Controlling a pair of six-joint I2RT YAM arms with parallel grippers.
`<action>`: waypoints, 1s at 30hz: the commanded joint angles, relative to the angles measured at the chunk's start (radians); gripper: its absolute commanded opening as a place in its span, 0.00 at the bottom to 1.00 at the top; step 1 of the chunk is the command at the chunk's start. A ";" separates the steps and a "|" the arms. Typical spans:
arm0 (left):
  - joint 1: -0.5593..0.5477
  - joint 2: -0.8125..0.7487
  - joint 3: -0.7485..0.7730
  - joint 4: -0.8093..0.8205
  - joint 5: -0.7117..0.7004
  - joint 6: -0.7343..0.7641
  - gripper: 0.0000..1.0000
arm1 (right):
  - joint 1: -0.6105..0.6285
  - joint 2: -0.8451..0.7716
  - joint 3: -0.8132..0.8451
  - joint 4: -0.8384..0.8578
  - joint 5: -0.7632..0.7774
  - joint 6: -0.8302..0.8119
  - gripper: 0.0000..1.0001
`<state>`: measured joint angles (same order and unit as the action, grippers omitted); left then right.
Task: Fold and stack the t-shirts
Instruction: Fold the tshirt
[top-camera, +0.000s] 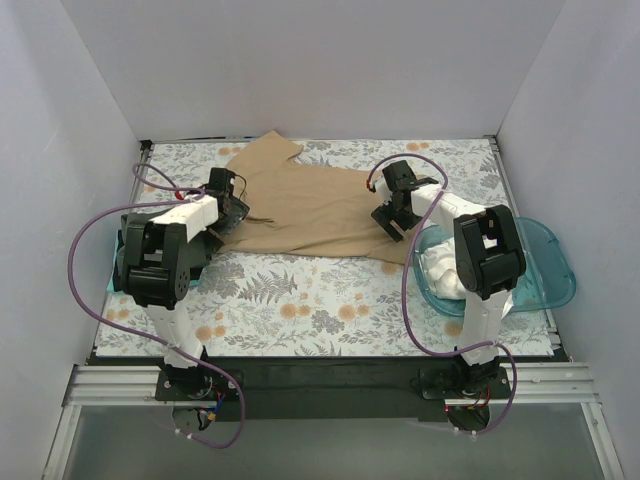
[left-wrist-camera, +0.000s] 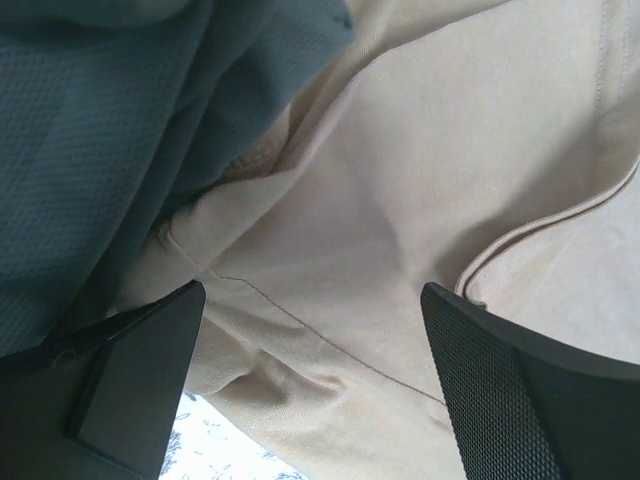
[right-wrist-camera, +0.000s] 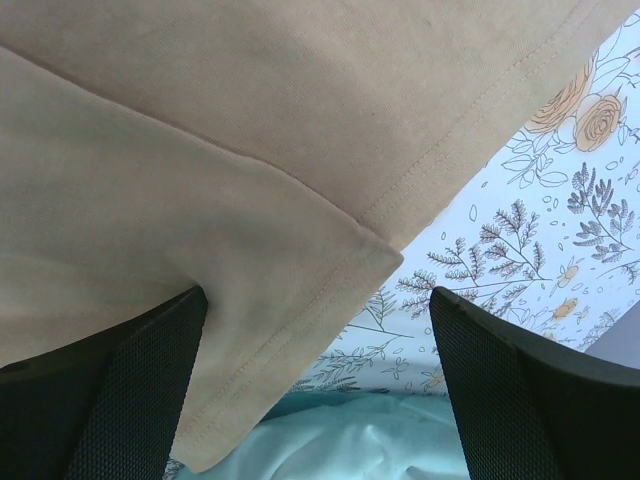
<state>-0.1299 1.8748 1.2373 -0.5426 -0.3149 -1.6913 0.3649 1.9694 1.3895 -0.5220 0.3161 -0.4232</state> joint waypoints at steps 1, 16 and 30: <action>0.016 -0.043 -0.012 -0.097 -0.038 0.014 0.90 | -0.012 -0.030 -0.011 -0.001 0.043 -0.017 0.98; -0.083 -0.011 0.165 -0.068 0.099 0.065 0.91 | 0.051 -0.282 -0.019 0.056 0.018 0.159 0.98; -0.119 0.222 0.365 0.078 0.194 0.061 0.91 | 0.062 -0.685 -0.451 0.198 -0.085 0.356 0.98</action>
<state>-0.2382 2.0590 1.5200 -0.5213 -0.1673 -1.6386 0.4259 1.3392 0.9585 -0.3923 0.2180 -0.1036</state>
